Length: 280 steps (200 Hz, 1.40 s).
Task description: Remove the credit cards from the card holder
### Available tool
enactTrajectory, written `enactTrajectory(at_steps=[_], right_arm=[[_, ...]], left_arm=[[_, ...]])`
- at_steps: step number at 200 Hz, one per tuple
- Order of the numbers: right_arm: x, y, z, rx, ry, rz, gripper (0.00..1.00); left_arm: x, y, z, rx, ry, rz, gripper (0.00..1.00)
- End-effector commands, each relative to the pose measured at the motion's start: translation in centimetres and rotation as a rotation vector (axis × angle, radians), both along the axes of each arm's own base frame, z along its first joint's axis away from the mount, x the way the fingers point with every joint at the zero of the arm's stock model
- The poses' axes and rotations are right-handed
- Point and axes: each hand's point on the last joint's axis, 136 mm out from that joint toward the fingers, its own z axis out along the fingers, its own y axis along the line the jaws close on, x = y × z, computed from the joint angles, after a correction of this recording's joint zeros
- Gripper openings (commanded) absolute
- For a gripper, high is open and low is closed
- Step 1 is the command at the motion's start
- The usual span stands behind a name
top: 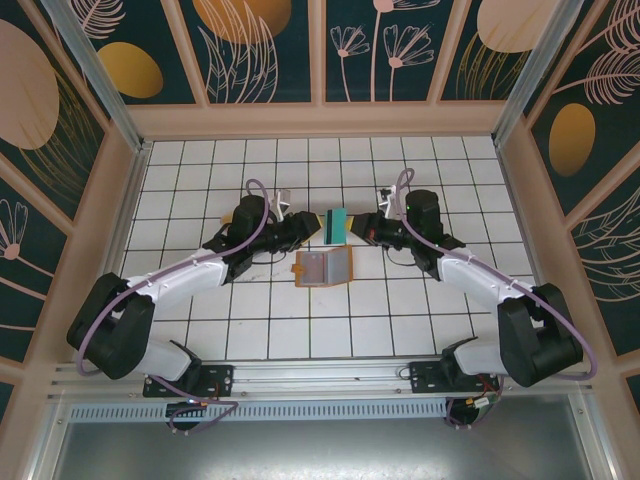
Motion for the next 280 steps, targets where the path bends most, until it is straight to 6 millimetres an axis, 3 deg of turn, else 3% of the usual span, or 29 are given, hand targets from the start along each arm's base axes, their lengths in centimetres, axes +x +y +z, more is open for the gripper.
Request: enactTrajectory(at_steps=[1,38,97,123,188,253,263,277,280], right_arm=[[-0.4,0.3,1.5,0.064,-0.043,0.038,0.00],[-0.5,0.4,1.4,0.075,-0.039,0.047,0.00],[-0.5,0.5,1.4,0.078,-0.037,0.051,0.00],[-0.7,0.7,1.7,0.091,-0.042,0.059,0.00],[-0.9,1.2,0.9,0.085,-0.025,0.079,0.00],[-0.8,1.1,0.6,0.071,-0.021,0.072,0.00],[-0.8,1.1,0.3,0.061,-0.016,0.066,0.13],[-0.7,0.8,0.0,0.043,-0.015,0.052,0.44],[-0.7,0.8,0.0,0.041,-0.016,0.051,0.47]], left_arm=[[-0.1,-0.2,0.7,-0.041,-0.013,-0.017,0.35],[-0.2,-0.6,1.4,-0.067,-0.023,-0.036,0.32],[0.3,0.2,-0.3,0.013,0.004,0.005,0.35],[0.3,0.1,0.0,0.010,-0.006,-0.003,0.34],[-0.2,-0.8,2.2,-0.087,-0.047,-0.052,0.17],[-0.5,-0.7,2.3,-0.091,-0.052,-0.058,0.00],[-0.4,-0.6,2.1,-0.076,-0.054,-0.055,0.00],[-0.4,-0.3,1.8,-0.040,-0.056,-0.044,0.00],[-0.3,-0.2,1.7,-0.031,-0.057,-0.042,0.00]])
